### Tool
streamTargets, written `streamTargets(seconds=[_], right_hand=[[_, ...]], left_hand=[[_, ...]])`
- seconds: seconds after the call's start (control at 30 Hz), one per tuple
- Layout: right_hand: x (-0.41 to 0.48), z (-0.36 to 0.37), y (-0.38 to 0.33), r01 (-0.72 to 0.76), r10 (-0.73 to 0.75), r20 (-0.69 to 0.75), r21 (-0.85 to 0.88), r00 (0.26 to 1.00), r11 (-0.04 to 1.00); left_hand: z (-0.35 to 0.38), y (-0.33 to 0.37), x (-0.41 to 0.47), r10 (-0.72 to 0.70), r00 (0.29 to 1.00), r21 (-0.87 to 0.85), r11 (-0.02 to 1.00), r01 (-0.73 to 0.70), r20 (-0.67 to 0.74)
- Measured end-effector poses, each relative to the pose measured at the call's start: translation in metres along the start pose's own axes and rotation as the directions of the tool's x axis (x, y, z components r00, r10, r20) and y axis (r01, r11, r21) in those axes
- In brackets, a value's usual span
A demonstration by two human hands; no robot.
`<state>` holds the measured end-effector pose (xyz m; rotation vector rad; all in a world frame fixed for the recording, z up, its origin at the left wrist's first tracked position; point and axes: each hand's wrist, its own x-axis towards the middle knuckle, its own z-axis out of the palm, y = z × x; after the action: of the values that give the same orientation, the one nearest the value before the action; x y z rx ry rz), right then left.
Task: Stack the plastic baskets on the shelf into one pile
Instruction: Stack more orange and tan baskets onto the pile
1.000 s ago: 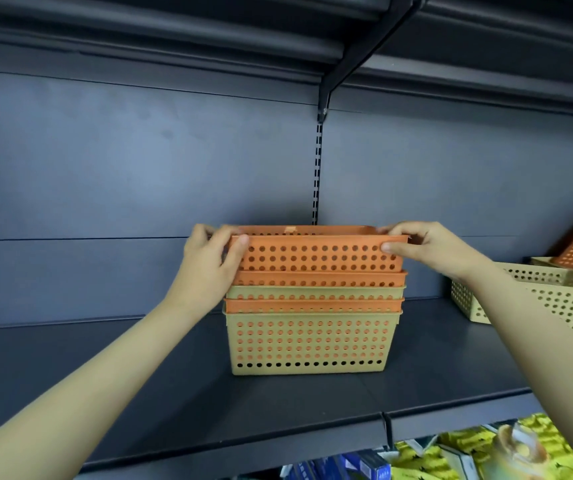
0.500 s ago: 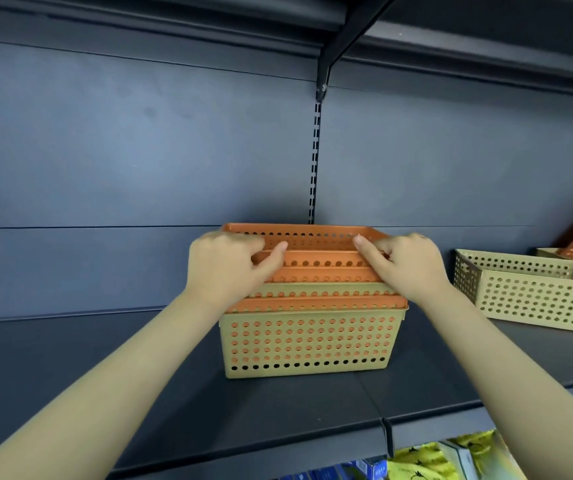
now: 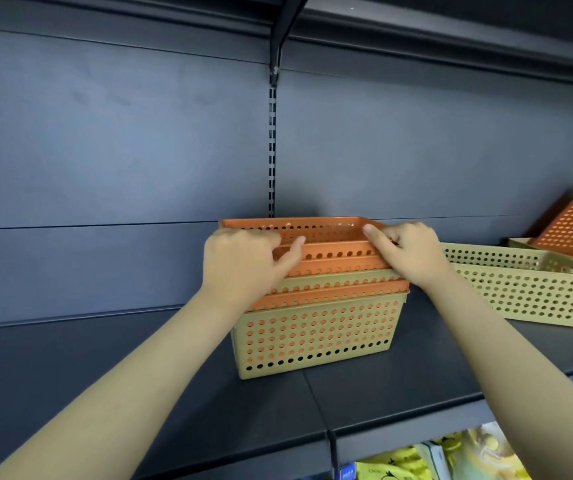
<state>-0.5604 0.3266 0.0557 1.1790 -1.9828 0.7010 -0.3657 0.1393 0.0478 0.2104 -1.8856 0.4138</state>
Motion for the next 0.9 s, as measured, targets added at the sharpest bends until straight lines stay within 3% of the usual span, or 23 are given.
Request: streamTargets(seconds=[0.27, 0.4, 0.53, 0.63, 0.7, 0.77, 0.9], right_hand=[[0.006, -0.017, 0.087, -0.052, -0.005, 0.242, 0.230, 0.970, 0.972], [-0.017, -0.043, 0.162, -0.161, 0.101, 0.309, 0.173, 0.946, 0.972], [-0.041, -0.074, 0.238, -0.345, 0.294, 0.501, 0.010, 0.814, 0.939], [-0.052, -0.085, 0.271, -0.408, 0.329, 0.606, -0.008, 0.724, 0.913], [-0.060, -0.080, 0.285, -0.391, 0.342, 0.665, -0.081, 0.664, 0.917], [-0.066, -0.071, 0.298, -0.305, 0.323, 0.645, -0.143, 0.693, 0.941], [-0.067, -0.060, 0.318, -0.264, 0.258, 0.567, -0.073, 0.783, 0.962]], left_hand=[[0.038, 0.052, 0.023, -0.048, 0.995, 0.030, 0.999, 0.046, 0.084], [0.060, 0.075, 0.032, -0.073, 0.988, 0.024, 0.997, 0.071, 0.134], [0.072, 0.104, 0.045, -0.106, 0.982, 0.142, 0.986, 0.084, 0.158], [0.092, 0.148, 0.055, -0.039, 0.981, 0.197, 0.980, 0.001, 0.189], [0.104, 0.170, 0.058, -0.074, 0.978, 0.191, 0.981, 0.036, 0.197], [0.112, 0.175, 0.060, -0.108, 0.982, 0.205, 0.976, 0.075, 0.155], [0.122, 0.172, 0.062, -0.100, 0.988, 0.202, 0.976, 0.075, 0.116]])
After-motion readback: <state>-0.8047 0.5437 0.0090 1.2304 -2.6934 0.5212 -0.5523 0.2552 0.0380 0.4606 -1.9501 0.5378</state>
